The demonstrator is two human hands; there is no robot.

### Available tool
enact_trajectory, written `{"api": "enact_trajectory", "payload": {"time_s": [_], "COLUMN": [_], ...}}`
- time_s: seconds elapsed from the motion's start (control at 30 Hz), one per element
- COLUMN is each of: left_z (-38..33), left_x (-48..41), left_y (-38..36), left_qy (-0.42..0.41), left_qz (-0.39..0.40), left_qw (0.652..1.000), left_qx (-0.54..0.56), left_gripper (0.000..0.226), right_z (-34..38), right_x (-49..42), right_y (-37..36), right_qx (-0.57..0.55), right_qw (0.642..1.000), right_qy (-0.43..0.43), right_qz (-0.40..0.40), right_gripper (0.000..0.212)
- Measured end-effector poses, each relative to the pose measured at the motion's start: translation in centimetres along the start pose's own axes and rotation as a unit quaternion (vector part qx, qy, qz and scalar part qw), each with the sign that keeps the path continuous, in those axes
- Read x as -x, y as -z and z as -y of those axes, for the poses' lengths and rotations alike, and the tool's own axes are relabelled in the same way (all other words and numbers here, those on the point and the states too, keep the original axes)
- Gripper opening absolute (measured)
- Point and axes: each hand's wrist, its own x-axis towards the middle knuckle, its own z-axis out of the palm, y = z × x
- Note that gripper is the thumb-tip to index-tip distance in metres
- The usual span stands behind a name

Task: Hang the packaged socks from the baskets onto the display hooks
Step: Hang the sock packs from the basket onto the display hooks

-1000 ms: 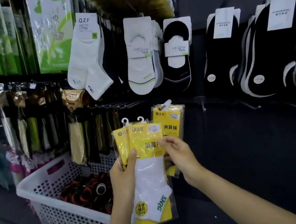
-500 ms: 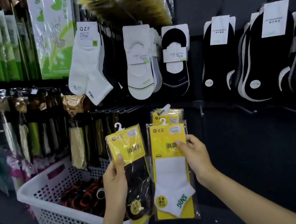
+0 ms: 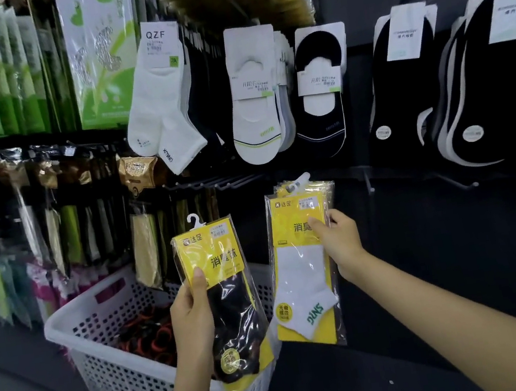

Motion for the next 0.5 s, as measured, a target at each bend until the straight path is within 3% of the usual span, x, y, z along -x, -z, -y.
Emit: {"api": "enact_trajectory", "payload": {"time_s": [0.13,0.5], "left_z": [0.3,1.3], "left_x": [0.0,-0.2], "left_y": [-0.5,-1.3], "left_qy": [-0.002,0.005], "left_qz": [0.013,0.036], "left_qw": [1.0,0.999], "left_qx": [-0.001,0.003], "left_gripper": [0.018,0.02], "right_z": [-0.9,-3.5], "right_x": [-1.8,-1.7], "right_y": [-0.6,0.6], "right_qx": [-0.021,0.025], "right_qw": [0.998,0.982], "right_qy": [-0.05,-0.089], "right_qz": [-0.038,-0.164], "right_gripper": [0.008,0.03]}}
